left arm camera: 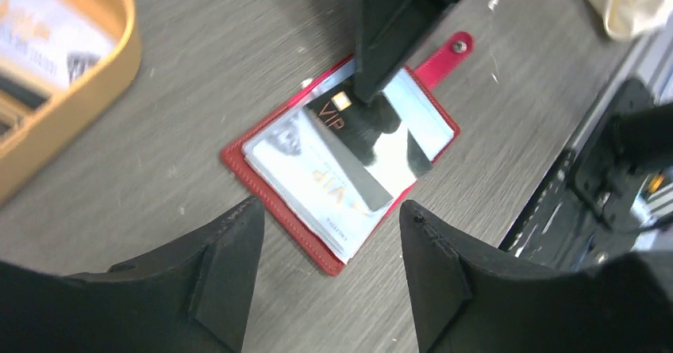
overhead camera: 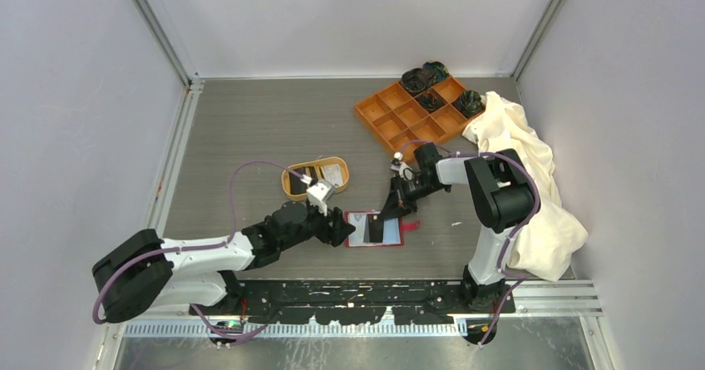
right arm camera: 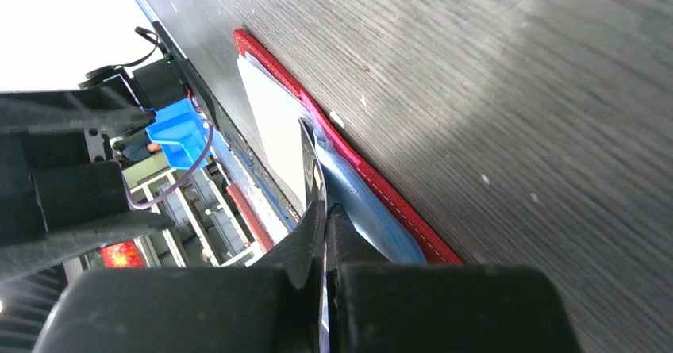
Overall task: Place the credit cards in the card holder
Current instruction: Insert the credit card into the card holder.
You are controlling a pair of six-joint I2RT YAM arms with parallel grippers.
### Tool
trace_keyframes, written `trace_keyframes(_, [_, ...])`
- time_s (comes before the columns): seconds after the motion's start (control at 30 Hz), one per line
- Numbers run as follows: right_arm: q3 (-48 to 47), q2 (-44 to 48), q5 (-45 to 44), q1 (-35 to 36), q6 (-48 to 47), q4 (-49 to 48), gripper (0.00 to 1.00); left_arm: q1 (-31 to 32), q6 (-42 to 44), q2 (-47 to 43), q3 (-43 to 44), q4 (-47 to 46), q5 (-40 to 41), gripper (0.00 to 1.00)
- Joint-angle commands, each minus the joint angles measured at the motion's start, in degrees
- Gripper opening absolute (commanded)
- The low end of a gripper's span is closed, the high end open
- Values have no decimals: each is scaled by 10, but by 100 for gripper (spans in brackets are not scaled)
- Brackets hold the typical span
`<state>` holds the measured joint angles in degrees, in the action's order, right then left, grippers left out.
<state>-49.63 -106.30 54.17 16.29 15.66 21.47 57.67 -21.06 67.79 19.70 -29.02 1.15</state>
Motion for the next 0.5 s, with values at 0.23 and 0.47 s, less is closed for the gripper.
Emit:
trace_keyframes(0.23, [-20,-10,-28,13,-4,-8,1,-19,-277,83,69,148,40,57])
trace_keyframes(0.47, [-25,-12,-23,20,-4,-5,1,-28,-282,164,113,160,11,45])
